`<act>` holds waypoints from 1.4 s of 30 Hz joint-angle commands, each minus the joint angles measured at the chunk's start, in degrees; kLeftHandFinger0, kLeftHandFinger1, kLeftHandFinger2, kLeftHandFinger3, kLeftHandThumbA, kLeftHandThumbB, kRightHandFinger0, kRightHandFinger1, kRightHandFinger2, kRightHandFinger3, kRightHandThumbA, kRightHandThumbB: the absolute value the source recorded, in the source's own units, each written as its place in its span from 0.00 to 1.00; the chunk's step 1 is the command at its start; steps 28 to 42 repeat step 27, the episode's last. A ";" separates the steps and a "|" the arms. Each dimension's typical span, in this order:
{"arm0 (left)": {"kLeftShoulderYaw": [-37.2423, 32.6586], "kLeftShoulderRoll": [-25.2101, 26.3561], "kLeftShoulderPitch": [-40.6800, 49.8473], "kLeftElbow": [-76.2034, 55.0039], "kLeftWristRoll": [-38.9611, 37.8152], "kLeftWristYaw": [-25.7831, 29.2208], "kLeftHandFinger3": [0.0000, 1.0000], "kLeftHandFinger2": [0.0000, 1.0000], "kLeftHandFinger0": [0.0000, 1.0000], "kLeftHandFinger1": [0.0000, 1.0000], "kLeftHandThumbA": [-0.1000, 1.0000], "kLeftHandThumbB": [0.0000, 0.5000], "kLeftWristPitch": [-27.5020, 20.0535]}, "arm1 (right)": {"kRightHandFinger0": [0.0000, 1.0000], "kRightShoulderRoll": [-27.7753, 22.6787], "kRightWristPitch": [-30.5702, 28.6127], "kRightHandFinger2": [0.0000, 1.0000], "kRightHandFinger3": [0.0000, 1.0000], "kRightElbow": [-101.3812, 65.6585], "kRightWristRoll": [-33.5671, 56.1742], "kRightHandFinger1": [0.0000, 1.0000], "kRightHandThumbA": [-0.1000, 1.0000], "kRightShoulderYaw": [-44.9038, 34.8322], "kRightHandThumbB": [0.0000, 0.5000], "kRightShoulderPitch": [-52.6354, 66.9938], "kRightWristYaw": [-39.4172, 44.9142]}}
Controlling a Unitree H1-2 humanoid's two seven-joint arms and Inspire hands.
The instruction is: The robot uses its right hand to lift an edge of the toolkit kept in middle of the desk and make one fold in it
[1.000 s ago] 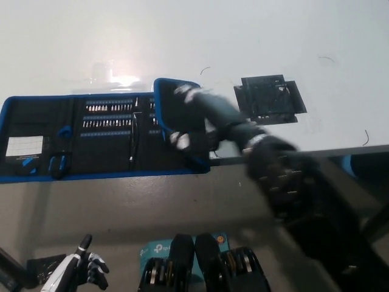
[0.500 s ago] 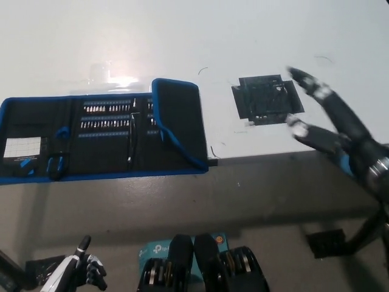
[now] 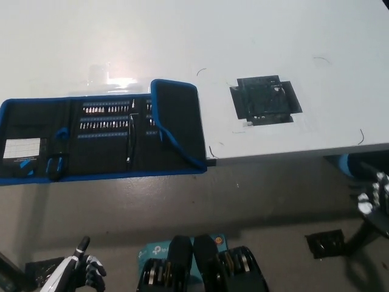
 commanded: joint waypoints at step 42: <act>1.59 0.57 0.68 -0.96 0.86 0.59 0.29 0.28 0.40 0.33 1.00 1.00 -1.41 | 0.25 -4.67 -12.89 0.36 0.66 10.37 -4.49 0.24 0.00 6.41 0.36 3.18 -13.33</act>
